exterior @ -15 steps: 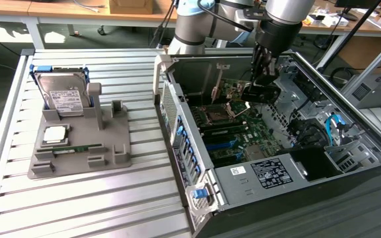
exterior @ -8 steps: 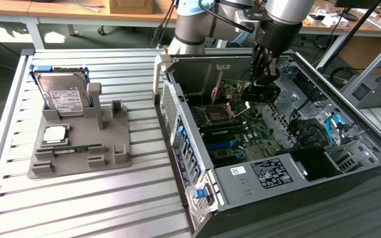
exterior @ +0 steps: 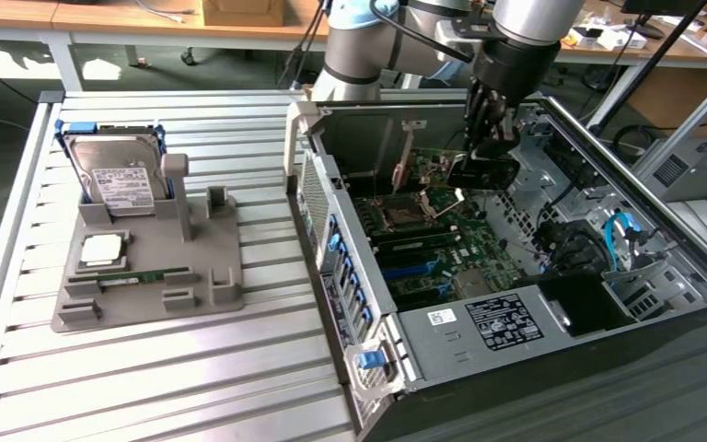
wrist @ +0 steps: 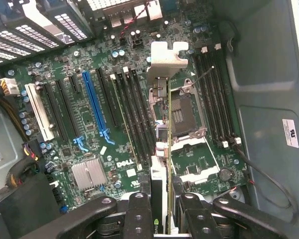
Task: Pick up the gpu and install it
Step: 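Insert the gpu into the slot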
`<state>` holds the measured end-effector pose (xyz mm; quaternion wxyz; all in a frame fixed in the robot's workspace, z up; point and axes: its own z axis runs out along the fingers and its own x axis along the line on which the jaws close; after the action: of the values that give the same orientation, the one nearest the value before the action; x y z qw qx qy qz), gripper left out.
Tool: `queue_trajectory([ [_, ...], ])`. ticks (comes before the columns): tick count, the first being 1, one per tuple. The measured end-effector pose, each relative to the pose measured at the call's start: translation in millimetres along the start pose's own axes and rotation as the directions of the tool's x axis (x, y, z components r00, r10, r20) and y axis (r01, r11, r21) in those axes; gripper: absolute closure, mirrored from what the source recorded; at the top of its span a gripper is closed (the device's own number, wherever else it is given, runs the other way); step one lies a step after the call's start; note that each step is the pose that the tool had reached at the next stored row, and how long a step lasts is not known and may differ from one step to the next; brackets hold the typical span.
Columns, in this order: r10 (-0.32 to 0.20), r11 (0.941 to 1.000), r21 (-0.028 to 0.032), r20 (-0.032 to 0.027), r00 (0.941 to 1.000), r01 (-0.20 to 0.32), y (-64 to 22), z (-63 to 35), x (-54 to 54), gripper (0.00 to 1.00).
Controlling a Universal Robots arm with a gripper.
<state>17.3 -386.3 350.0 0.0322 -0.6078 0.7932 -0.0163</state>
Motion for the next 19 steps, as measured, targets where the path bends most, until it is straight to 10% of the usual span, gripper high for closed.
queue_trajectory([
  [19,-0.086,0.9963,-0.0024,0.0057,0.9963,0.086,0.0,0.2,0.0,0.73],
])
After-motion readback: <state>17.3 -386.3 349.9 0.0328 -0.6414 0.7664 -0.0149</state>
